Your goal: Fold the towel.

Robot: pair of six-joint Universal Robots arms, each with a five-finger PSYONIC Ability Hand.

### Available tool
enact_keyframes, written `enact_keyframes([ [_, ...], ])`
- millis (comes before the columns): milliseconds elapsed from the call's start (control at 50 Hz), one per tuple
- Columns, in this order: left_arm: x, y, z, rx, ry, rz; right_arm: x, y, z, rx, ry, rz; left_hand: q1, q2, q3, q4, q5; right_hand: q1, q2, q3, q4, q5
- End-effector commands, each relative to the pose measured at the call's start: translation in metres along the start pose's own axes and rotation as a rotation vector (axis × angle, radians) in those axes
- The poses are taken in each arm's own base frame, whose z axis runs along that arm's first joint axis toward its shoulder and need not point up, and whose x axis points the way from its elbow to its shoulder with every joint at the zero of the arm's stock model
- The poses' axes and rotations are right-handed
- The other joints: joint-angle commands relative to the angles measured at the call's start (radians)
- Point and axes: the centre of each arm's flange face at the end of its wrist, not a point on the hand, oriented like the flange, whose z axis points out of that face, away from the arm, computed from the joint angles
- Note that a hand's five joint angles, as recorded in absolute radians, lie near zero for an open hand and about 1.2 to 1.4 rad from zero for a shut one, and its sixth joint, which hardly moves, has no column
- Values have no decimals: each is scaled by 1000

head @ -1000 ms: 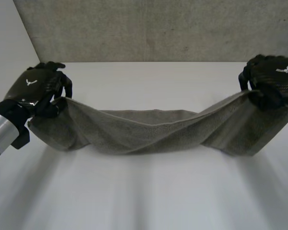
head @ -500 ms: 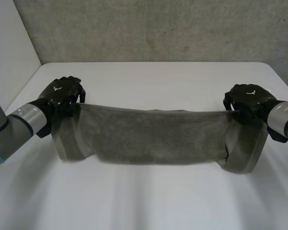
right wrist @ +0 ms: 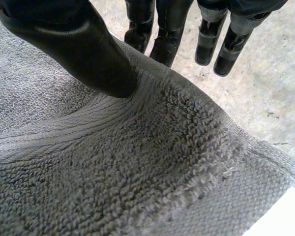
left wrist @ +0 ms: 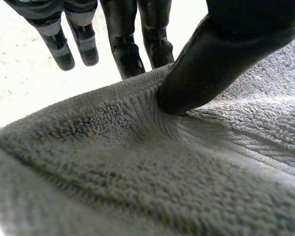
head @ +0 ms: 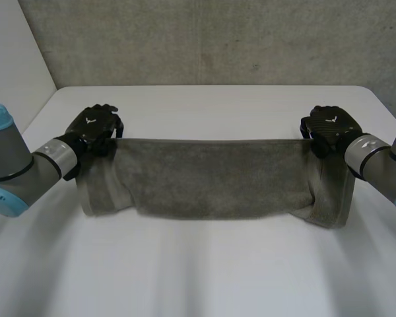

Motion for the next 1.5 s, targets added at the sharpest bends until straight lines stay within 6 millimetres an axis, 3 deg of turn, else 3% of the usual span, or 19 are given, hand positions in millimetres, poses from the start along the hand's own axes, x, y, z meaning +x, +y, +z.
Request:
enact_keyframes([
  [20,6,12,3,-24,15,45,-4,12,10,-20,-11,0,97,57,-52,-59,71,69,73,-43,-76,49],
  [60,8,13,3,-26,17,47,-6,14,11,-23,-12,1,97,57,-52,-59,71,69,73,-43,-76,49],
  [80,8,12,3,-26,16,50,-8,15,13,-22,-15,-3,-59,-100,-52,-59,-85,69,73,-43,-76,49],
  [100,8,12,3,-26,16,50,-11,15,14,-22,-16,-6,-61,-101,-52,-59,-87,-232,-228,-43,-76,-252],
  [120,9,11,2,-31,9,50,-11,15,14,-22,-16,-6,-221,-261,-52,-59,-247,-235,-231,-43,-76,-255],
  [140,9,11,2,-31,9,50,-12,13,14,-22,-11,-10,-222,-263,-52,-59,-248,-826,-821,-43,-76,-845],
  [160,10,9,2,-33,0,53,-12,11,14,-22,-2,-13,-414,-455,-52,-59,-440,-1153,-1148,-43,-76,-1173],
  [300,25,-25,-9,6,-22,105,-6,-13,2,14,44,-20,-1058,-1098,-52,-59,-1084,-1153,-1148,-43,-76,-1173],
  [440,29,-50,-23,45,-27,127,-3,-45,-19,77,71,-44,-1097,-1138,-52,-59,-1123,-1153,-1148,-43,-76,-1173],
  [480,30,-57,-29,57,-28,132,-2,-60,-36,97,84,-50,-1091,-1132,-52,-59,-1117,-1153,-1148,-43,-76,-1173],
  [600,42,-71,-63,57,-30,128,-12,-57,-65,53,70,-36,-1048,-1088,-52,-59,-1074,-1153,-1148,-43,-76,-1173],
  [640,47,-69,-73,45,-28,125,-21,-52,-90,2,54,-17,-1033,-1073,-52,-59,-1059,-1153,-1148,-43,-76,-1173],
  [700,56,-59,-93,6,-28,107,-27,-46,-103,-36,38,-5,-1024,-1064,-52,-59,-1050,-1153,-1148,-43,-76,-1173],
  [800,68,-42,-114,-56,-22,74,-48,-12,-126,-158,-9,42,-1006,-1047,-52,-59,-1032,-1153,-1148,-43,-76,-1173],
  [960,76,-15,-126,-147,-22,29,-47,19,-120,-196,20,64,-895,-935,-52,-59,-921,-938,-933,-43,-76,-957],
  [1180,71,19,-113,-248,-48,-10,-45,52,-101,-248,89,57,-865,-906,-52,-59,-891,-820,-816,-43,-76,-840],
  [1300,65,35,-99,-262,-60,-8,-44,58,-96,-246,110,43,-860,-900,-52,-59,-886,-702,-698,-43,-76,-722],
  [1460,52,40,-87,-257,-112,75,-37,57,-90,-211,133,26,-851,-891,-52,-59,-877,-148,-144,-43,-76,-168],
  [1500,47,42,-86,-253,-127,96,-30,58,-89,-209,151,14,-839,-879,-52,-59,-865,-142,-137,-43,-76,-161],
])
